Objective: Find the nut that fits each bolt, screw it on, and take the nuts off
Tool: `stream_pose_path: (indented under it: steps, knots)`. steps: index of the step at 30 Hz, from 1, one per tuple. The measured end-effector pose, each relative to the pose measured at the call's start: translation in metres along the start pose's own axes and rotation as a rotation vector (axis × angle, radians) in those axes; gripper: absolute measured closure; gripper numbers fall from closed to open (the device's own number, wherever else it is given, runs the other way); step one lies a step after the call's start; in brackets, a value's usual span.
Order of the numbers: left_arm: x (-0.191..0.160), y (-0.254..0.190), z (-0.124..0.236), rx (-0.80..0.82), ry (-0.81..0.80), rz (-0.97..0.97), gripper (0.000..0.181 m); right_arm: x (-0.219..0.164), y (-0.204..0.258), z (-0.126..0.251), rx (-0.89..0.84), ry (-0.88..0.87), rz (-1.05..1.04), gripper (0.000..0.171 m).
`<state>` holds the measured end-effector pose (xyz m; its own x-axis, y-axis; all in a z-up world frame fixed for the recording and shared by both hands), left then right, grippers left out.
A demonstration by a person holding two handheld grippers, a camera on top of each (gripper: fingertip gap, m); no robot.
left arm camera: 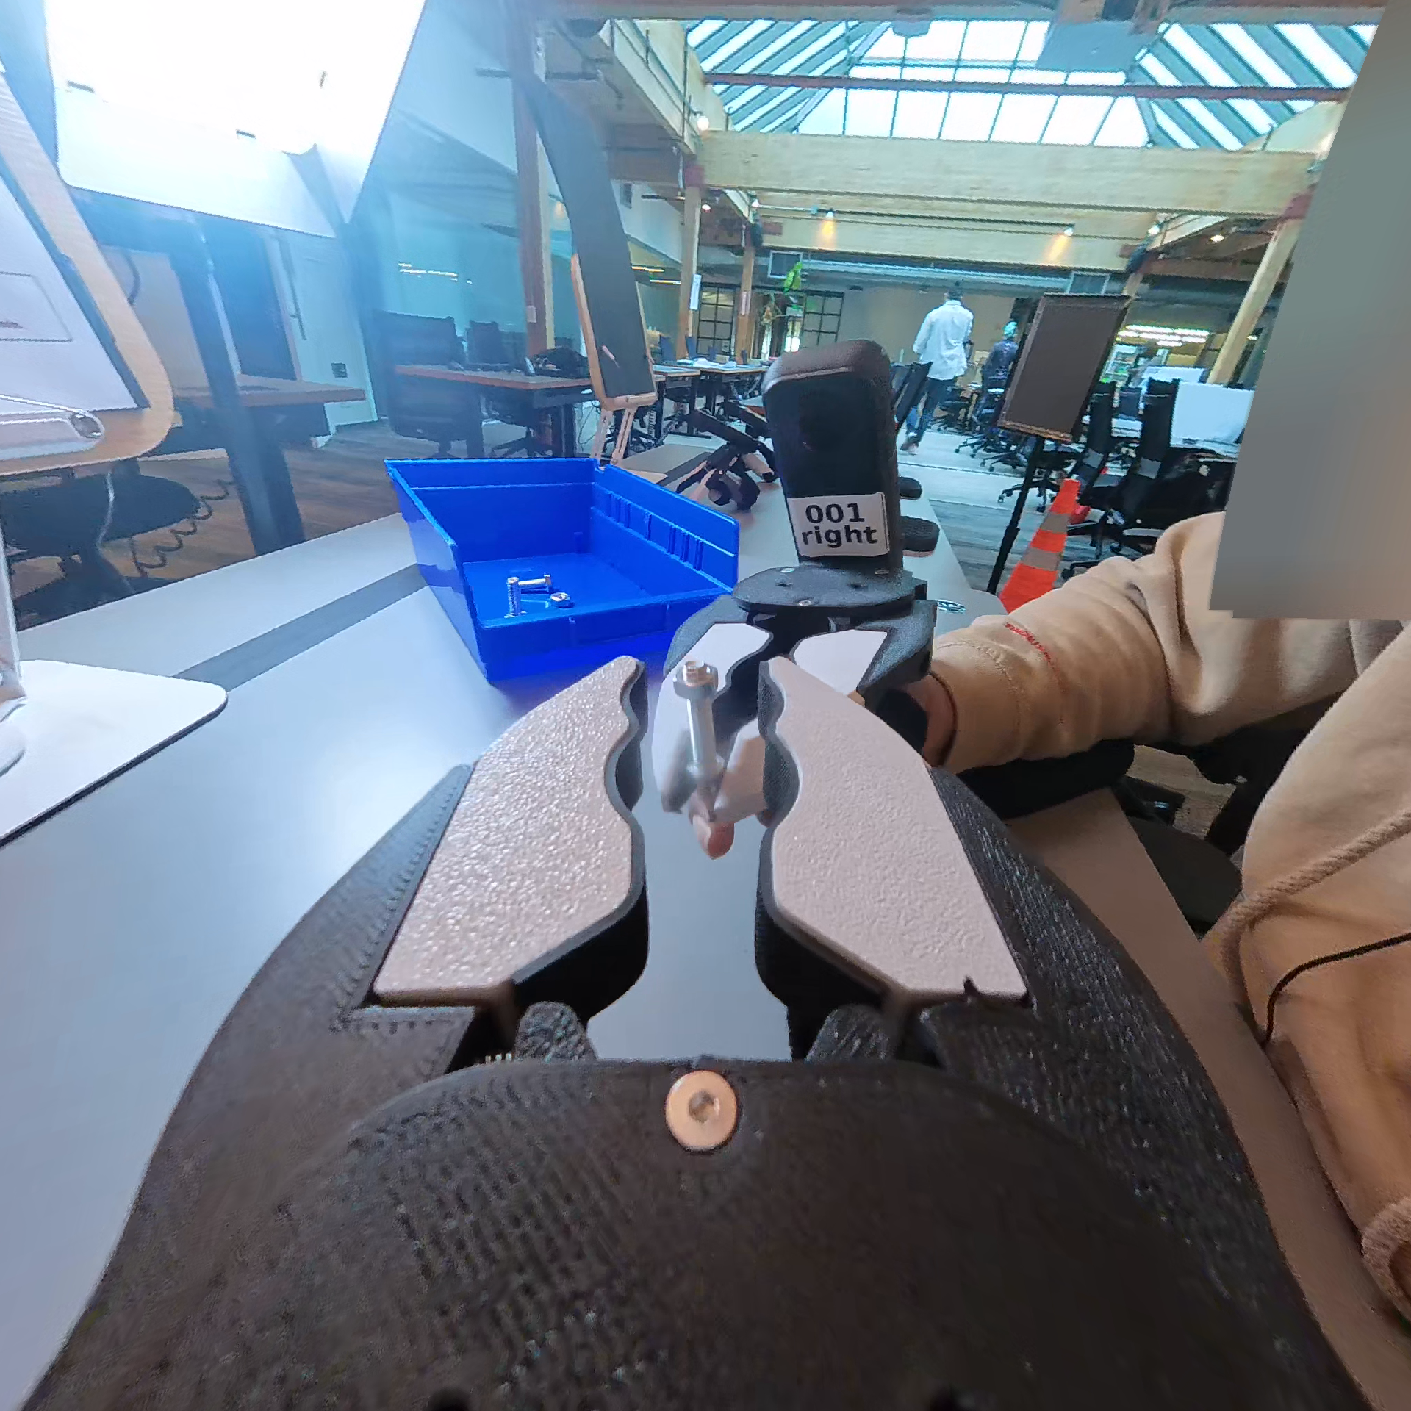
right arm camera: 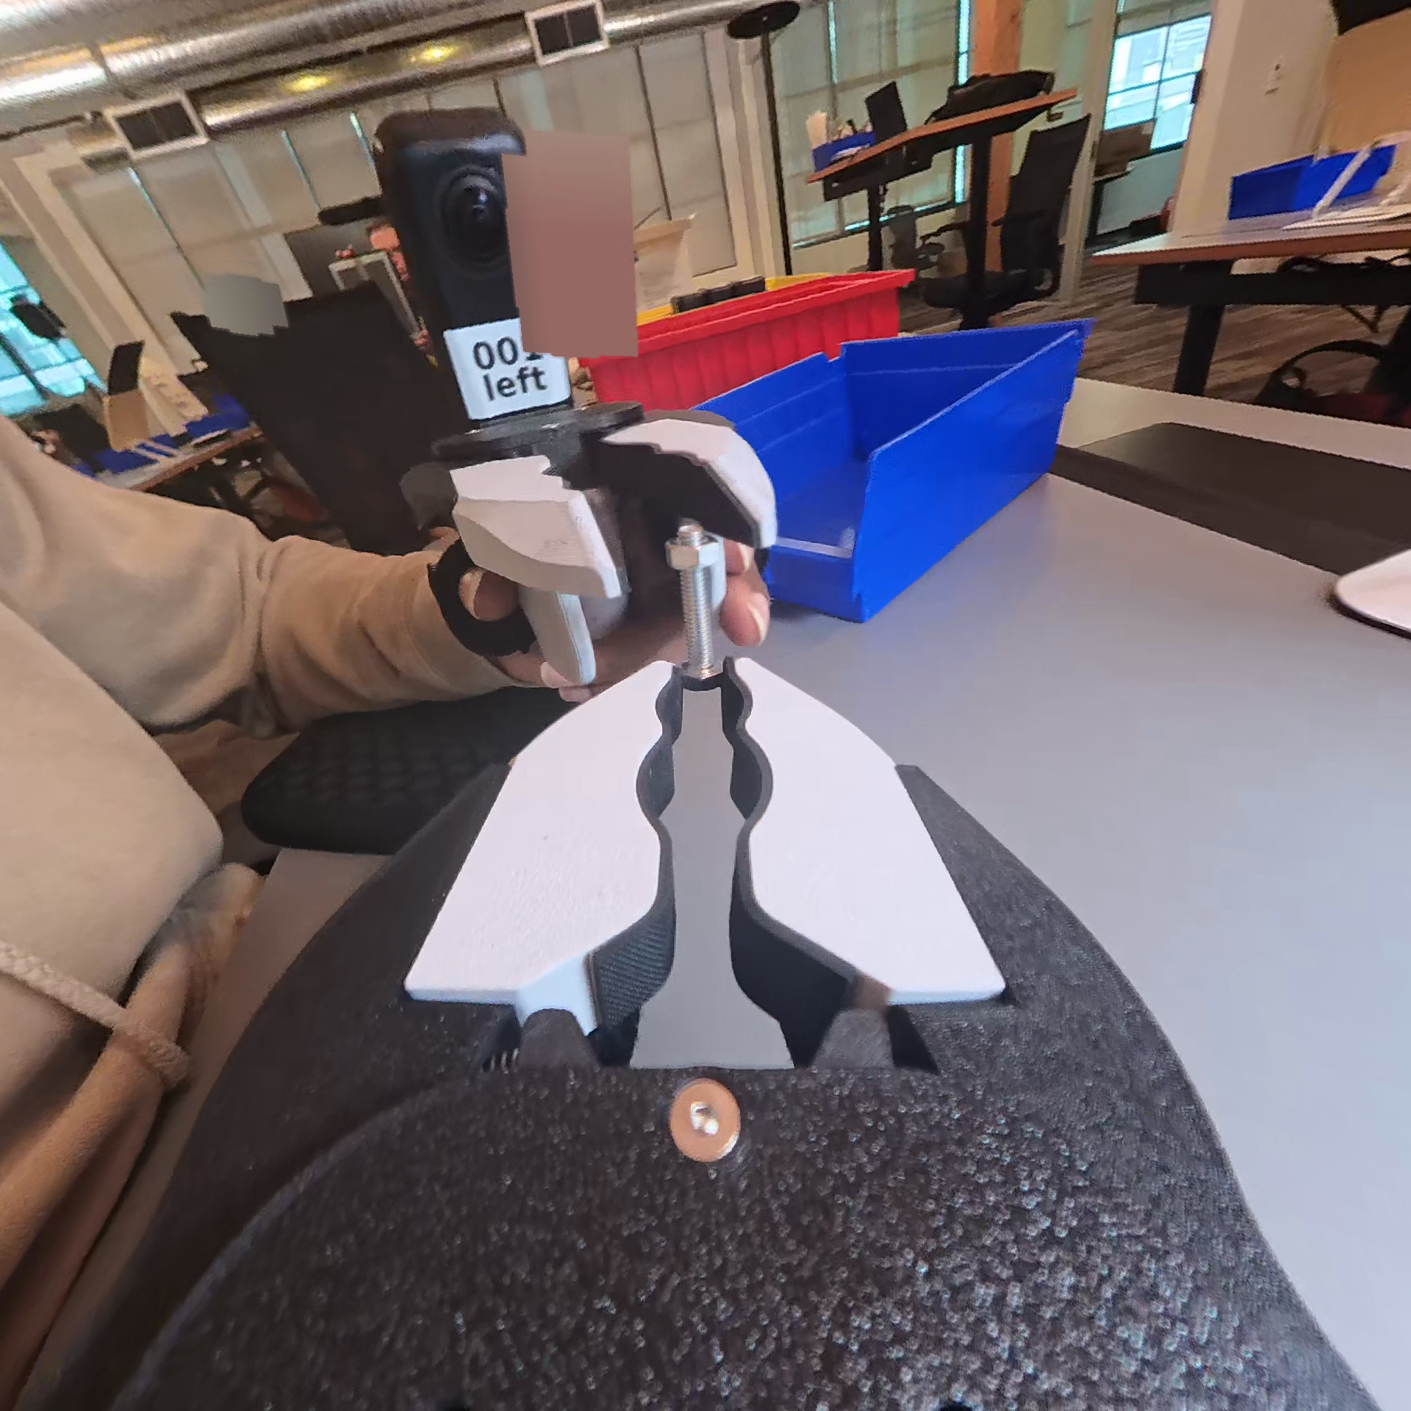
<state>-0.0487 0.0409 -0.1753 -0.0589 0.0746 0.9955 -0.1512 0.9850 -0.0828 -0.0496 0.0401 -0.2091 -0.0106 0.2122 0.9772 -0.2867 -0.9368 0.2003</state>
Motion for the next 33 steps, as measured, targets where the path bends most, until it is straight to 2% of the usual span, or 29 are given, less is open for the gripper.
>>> stream_pose_path:
  steps: [4,6,15,17,18,19,28,31,33]
  knots:
    - [0.0,-0.005,0.0,-0.035,0.017,0.007,0.161,0.003,-0.005,0.003,-0.022,-0.011,-0.001,0.162]
    - [0.005,-0.005,0.004,-0.051,-0.011,0.016,0.175,0.006,-0.012,0.006,-0.048,-0.028,-0.024,0.161]
    - [0.001,-0.001,0.0,-0.007,0.0,-0.005,0.155,0.002,-0.003,0.001,-0.01,-0.011,-0.011,0.161]
    - [0.002,-0.004,0.0,-0.021,0.005,-0.011,0.158,0.004,-0.008,0.004,-0.03,-0.021,-0.019,0.161]
    - [0.001,-0.007,0.002,-0.047,0.012,-0.014,0.174,0.006,-0.012,0.006,-0.044,-0.032,-0.029,0.161]
    - [0.001,-0.007,0.002,-0.054,0.017,-0.012,0.177,0.008,-0.016,0.008,-0.051,-0.039,-0.041,0.161]
    - [0.0,0.001,0.0,0.017,0.009,-0.021,0.154,0.002,-0.004,0.001,-0.013,-0.008,-0.02,0.161]
    - [0.0,-0.003,-0.001,-0.008,0.022,-0.026,0.157,0.002,-0.009,0.003,-0.038,-0.009,-0.017,0.162]
    - [0.002,-0.007,0.002,-0.042,0.02,-0.027,0.175,0.005,-0.014,0.006,-0.057,-0.025,-0.038,0.161]
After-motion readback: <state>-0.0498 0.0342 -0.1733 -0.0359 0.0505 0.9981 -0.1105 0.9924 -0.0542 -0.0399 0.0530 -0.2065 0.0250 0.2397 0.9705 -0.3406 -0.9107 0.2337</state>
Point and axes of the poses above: each gripper's, where its closed fingertips meet, z back along the fingers, x out of its top, y = z × x across the jaws, the point moved 1 cm from there along z, back along the fingers, and after that the axes turned 2 degrees about -x, right-handed, at the moved point
